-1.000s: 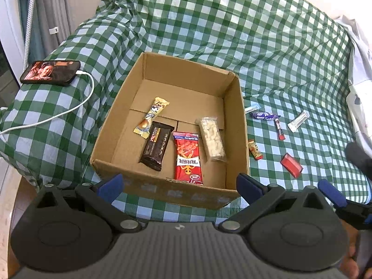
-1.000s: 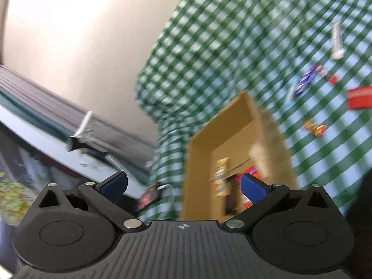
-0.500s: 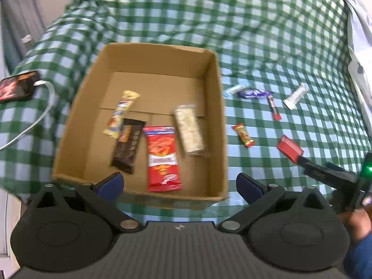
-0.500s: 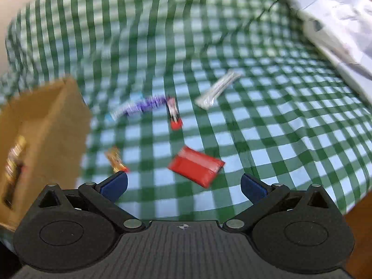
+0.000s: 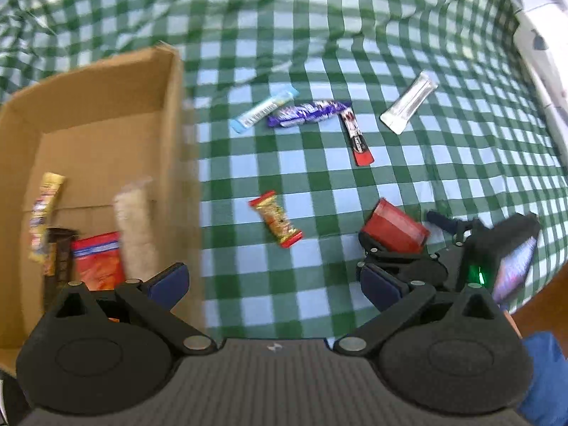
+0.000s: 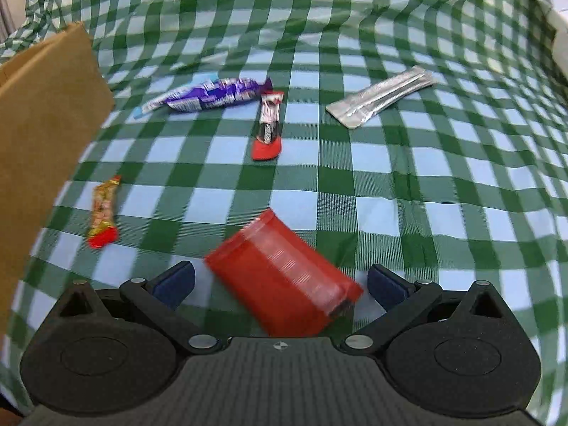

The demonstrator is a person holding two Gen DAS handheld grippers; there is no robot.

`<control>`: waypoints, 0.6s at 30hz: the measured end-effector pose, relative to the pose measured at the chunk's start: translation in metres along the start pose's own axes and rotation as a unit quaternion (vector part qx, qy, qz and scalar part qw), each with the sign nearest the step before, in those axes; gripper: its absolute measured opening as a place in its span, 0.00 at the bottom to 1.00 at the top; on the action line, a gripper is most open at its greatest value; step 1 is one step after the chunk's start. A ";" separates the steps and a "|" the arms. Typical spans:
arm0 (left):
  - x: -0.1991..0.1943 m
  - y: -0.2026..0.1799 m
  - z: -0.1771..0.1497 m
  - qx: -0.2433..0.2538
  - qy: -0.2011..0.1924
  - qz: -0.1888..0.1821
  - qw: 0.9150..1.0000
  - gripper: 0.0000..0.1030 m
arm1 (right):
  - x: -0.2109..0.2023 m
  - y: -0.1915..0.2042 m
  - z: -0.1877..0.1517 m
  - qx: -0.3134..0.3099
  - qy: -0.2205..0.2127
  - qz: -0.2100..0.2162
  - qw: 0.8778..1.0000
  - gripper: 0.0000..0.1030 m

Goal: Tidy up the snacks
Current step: 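Move both tools back toward the small red pack and candy bars, then grasp the red square pack with the right tool while the left tool grasps the red-wrapped candy bar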

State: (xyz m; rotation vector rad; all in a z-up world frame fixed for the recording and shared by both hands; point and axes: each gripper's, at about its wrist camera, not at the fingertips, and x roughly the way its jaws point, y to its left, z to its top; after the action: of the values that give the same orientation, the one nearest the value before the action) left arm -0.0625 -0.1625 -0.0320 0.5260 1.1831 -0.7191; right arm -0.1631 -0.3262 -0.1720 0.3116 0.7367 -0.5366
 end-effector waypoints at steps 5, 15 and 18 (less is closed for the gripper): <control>0.052 -0.013 0.016 -0.045 0.033 0.002 0.998 1.00 | 0.004 -0.027 0.001 0.008 -0.047 -0.039 0.998 0.99; 0.131 -0.020 0.033 -0.060 0.067 0.051 0.995 1.00 | -0.007 -0.065 -0.024 0.057 -0.075 -0.052 0.994 1.00; 0.152 -0.010 0.033 -0.050 0.076 0.055 0.994 1.00 | -0.007 -0.066 -0.024 0.059 -0.075 -0.056 0.994 1.00</control>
State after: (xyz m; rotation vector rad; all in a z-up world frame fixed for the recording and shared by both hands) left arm -0.0179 -0.2266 -0.1673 0.5643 1.3147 -0.5303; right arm -0.2175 -0.3669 -0.1897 0.3374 0.5791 -0.7041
